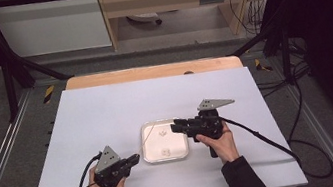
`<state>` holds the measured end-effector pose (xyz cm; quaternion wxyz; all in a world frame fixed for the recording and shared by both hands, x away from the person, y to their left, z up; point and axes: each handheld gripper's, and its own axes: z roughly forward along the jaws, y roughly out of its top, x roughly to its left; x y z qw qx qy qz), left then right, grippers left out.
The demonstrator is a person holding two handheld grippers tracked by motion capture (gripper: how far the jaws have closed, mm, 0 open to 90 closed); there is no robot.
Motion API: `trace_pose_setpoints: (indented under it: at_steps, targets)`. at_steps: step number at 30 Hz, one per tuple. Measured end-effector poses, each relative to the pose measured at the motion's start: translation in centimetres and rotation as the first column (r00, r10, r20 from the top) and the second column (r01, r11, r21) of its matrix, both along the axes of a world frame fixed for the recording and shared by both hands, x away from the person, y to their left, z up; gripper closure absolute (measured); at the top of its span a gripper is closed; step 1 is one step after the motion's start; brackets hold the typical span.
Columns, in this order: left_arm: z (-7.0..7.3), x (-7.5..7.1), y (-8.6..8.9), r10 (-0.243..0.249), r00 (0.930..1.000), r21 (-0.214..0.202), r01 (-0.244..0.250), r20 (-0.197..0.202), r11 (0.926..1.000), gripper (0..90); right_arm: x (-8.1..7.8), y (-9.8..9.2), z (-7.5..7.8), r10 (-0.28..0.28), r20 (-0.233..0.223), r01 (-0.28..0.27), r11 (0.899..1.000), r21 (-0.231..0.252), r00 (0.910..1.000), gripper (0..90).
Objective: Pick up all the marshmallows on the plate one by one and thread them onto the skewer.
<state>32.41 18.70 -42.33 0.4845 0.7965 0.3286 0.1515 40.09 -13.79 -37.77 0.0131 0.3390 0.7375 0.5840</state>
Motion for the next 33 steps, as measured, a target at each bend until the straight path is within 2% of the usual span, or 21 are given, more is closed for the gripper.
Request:
trace_pose_setpoints:
  at_steps: [6,8,14,16,25,33]
  targets:
    - [0.0,-0.2,-0.4,-0.003,0.9998,-0.009,0.004,0.019,1.0000,88.3,0.6,0.5,0.7,0.003,-0.008,-0.002,0.999,0.046,1.0000,69.3]
    - [0.0,-0.3,-0.5,-0.005,0.9997,-0.010,0.005,0.024,0.9999,88.3,1.1,1.0,0.9,0.007,-0.024,-0.005,0.996,0.089,0.9997,69.3]
    - [0.0,-0.4,-0.6,-0.005,0.9994,-0.010,0.005,0.034,0.9999,88.3,1.7,1.9,1.1,0.016,-0.044,-0.011,0.993,0.116,0.9989,69.8]
    - [0.1,-0.5,-0.6,-0.004,0.9992,-0.013,0.005,0.040,0.9999,88.3,2.0,2.2,1.0,0.025,-0.061,-0.016,0.989,0.145,0.9978,70.3]
    - [0.1,-0.6,-0.8,-0.014,0.9989,-0.009,0.015,0.044,0.9999,88.3,2.3,2.4,0.8,0.052,-0.092,-0.035,0.983,0.178,0.9944,71.0]
    - [0.1,-0.8,-1.0,-0.024,0.9980,-0.004,0.024,0.059,0.9997,88.3,2.3,2.5,0.6,0.073,-0.113,-0.052,0.982,0.181,0.9910,71.8]
